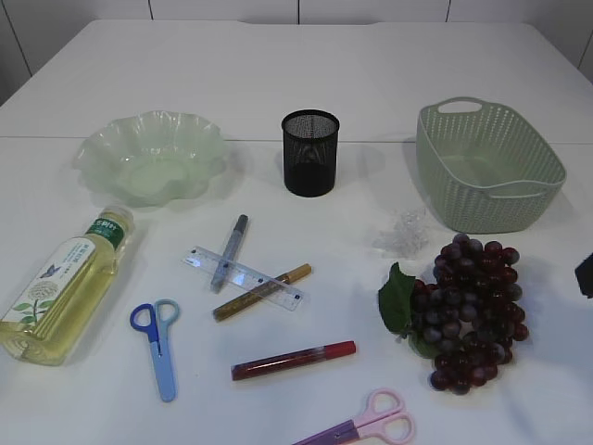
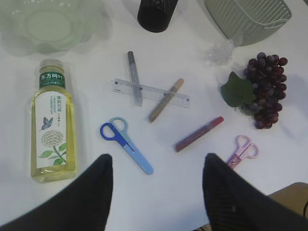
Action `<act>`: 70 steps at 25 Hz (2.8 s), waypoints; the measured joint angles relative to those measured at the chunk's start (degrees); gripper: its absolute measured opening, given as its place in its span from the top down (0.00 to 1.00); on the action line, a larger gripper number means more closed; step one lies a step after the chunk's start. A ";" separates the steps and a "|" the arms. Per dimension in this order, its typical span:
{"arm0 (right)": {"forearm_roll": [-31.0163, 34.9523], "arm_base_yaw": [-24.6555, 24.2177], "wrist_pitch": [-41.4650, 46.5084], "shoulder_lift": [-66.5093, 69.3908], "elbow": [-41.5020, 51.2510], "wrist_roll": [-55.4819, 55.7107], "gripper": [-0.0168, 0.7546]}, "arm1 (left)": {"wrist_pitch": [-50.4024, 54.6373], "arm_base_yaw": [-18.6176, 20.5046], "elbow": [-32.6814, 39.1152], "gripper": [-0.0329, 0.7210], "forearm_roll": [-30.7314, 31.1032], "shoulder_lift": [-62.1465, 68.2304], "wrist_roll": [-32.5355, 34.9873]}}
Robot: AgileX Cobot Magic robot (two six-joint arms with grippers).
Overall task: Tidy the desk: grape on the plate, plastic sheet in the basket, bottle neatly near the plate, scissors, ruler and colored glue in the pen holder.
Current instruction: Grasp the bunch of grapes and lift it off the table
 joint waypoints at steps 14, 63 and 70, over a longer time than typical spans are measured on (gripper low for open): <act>5.45 0.00 -9.25 14.25 -1.40 -6.86 0.27 | 1.36 0.00 0.00 0.38 -2.32 0.00 0.00; 4.04 7.57 -22.83 40.27 -8.06 -8.29 0.29 | 1.58 0.00 0.00 0.38 -7.06 0.00 0.10; 4.04 7.57 -22.58 40.64 -8.06 -8.29 0.55 | 1.60 0.00 0.00 0.38 -8.43 0.00 0.10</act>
